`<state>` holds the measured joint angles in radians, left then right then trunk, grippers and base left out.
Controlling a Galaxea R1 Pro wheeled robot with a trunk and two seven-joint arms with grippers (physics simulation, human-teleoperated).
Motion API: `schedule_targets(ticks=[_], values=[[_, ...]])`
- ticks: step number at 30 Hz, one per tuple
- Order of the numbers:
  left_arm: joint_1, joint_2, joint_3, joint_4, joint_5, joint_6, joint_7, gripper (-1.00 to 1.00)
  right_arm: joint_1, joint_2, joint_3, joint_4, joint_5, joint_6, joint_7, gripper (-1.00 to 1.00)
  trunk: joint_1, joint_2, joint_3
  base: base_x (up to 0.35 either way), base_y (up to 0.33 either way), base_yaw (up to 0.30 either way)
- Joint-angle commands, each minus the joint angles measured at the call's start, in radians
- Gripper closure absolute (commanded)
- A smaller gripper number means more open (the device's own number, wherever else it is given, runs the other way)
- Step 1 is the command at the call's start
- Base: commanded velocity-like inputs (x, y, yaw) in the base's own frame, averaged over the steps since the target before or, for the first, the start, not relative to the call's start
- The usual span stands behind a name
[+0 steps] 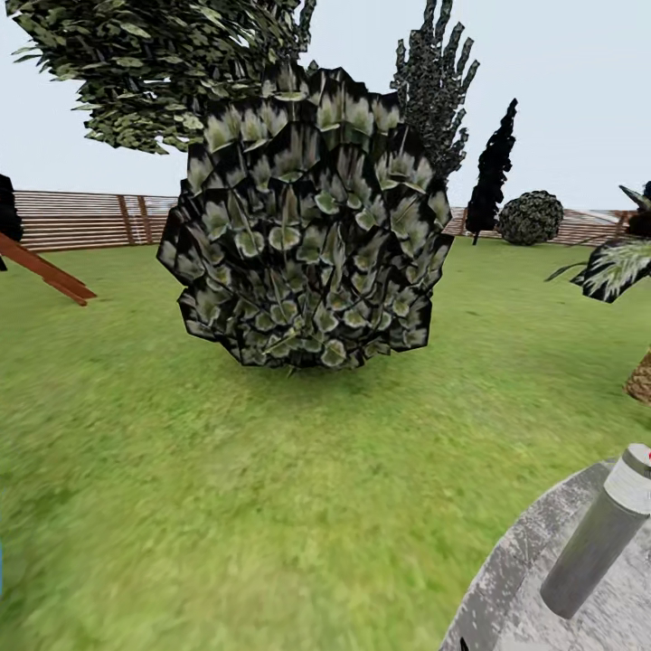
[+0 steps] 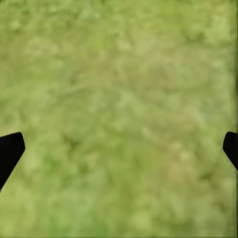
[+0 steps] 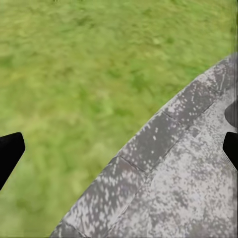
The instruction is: In the garden, pick up the pesticide atomizer on the floor and spray pesticide onto both trees until each tree trunk is fully covered.
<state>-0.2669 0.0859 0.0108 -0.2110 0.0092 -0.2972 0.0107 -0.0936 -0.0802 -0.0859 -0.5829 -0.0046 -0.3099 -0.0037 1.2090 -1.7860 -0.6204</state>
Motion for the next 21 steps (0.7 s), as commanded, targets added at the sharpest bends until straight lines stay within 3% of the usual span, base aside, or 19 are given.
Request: schedule_targets(ticks=[1,14,21], values=[[0.000,0.000,0.000,0.000,0.000,0.000,0.000,-1.00,0.000,0.000,0.000,0.000,0.000,0.000,0.000,-1.00,0.000,0.000,0.000,0.339,0.000,-0.268],[0.000,0.000,0.000,0.001,-0.001,0.000,0.000,-1.00,0.000,0.000,0.001,0.001,0.000,0.000,0.000,-1.00,0.000,0.000,0.000,0.339,0.000,-0.268],[0.000,0.000,0.000,0.001,-0.001,0.000,0.000,-1.00,0.000,0.000,0.002,0.002,0.001,0.000,-0.001,-1.00,0.000,0.000,0.000,0.339,0.000,-0.061]])
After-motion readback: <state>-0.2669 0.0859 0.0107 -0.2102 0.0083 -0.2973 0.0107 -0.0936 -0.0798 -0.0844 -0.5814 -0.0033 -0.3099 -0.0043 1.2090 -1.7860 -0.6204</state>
